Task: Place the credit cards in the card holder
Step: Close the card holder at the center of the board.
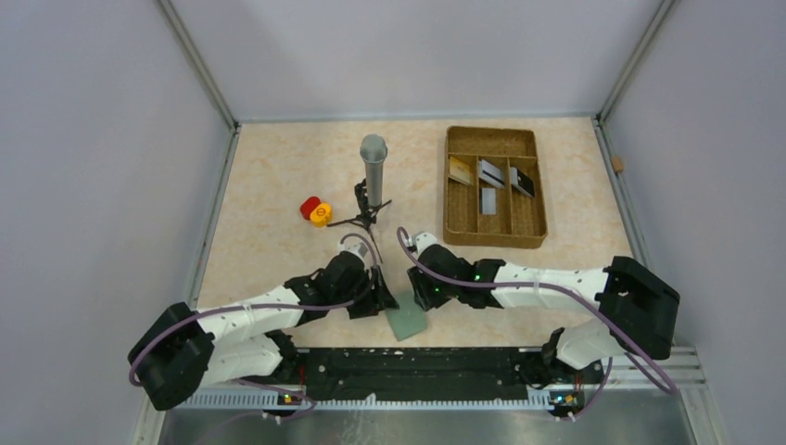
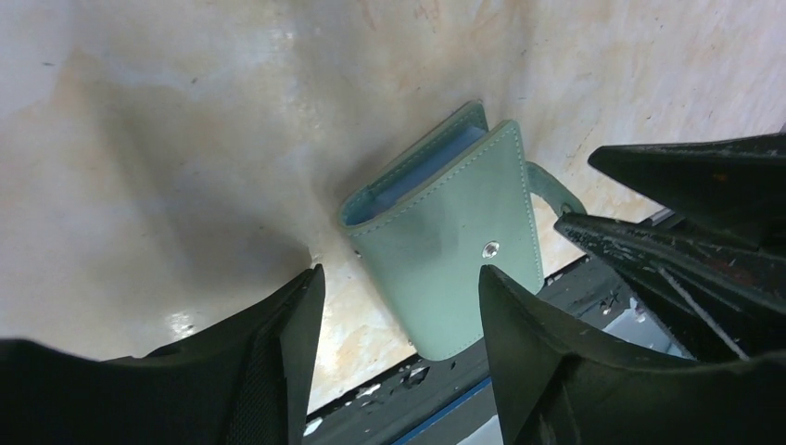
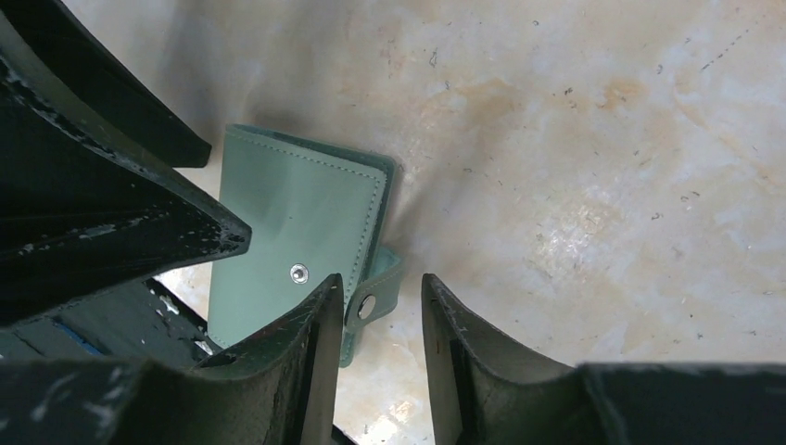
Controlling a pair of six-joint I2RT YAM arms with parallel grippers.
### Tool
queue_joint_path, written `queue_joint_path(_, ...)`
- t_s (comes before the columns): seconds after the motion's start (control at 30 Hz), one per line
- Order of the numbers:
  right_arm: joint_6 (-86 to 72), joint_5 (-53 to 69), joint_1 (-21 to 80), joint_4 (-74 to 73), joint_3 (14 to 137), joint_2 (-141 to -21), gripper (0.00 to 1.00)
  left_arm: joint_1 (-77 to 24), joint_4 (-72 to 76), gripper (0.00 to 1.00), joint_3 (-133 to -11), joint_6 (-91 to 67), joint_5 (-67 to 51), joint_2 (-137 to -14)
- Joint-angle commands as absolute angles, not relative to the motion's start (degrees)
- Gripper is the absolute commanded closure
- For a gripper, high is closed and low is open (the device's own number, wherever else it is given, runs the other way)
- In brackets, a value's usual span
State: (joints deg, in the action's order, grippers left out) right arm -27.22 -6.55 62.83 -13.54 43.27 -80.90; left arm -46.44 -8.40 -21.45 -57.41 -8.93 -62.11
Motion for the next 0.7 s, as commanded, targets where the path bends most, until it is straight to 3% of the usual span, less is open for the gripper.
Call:
queue_joint_path(0.0, -28.8, -7.6, 64.0, -14.1, 45.4, -80.8, 0.66, -48.8, -10.5, 0.34, -21.3, -59.2, -4.9, -65.7)
queue_joint_path(0.17, -29.1, -7.7, 64.2, -15.2, 45.4, -80.6, 0.75, -49.6, -9.8, 0.37, -21.6, -59.4, -3.6, -68.2)
queue_joint_path(0.27, -29.3, -7.8, 64.1, -15.6, 45.0, -80.3, 0.9, -50.0, -10.4, 0.41, -22.1, -59.2, -2.5, -69.5)
queue_joint_path(0.33, -29.6, -7.8, 64.1, -15.6, 44.8, -79.7, 0.95, -50.3, -10.8, 0.42, -22.4, -59.1, -1.8, -70.3)
queue_joint_path(0.43, -29.7, -7.2, 64.1, -15.6, 44.7, -79.0, 0.93, -50.7, -11.0, 0.42, -22.6, -59.1, -1.3, -70.7)
queue_joint_path(0.53, -29.9, -6.9, 64.2, -16.0, 44.8, -78.5, 0.82, -50.8, -10.8, 0.43, -22.7, -59.1, -1.2, -71.0)
queue_joint_path(0.67, -30.2, -7.4, 64.2, -17.1, 45.0, -77.6, 0.8, -50.9, -10.9, 0.43, -22.6, -59.2, -1.1, -71.1)
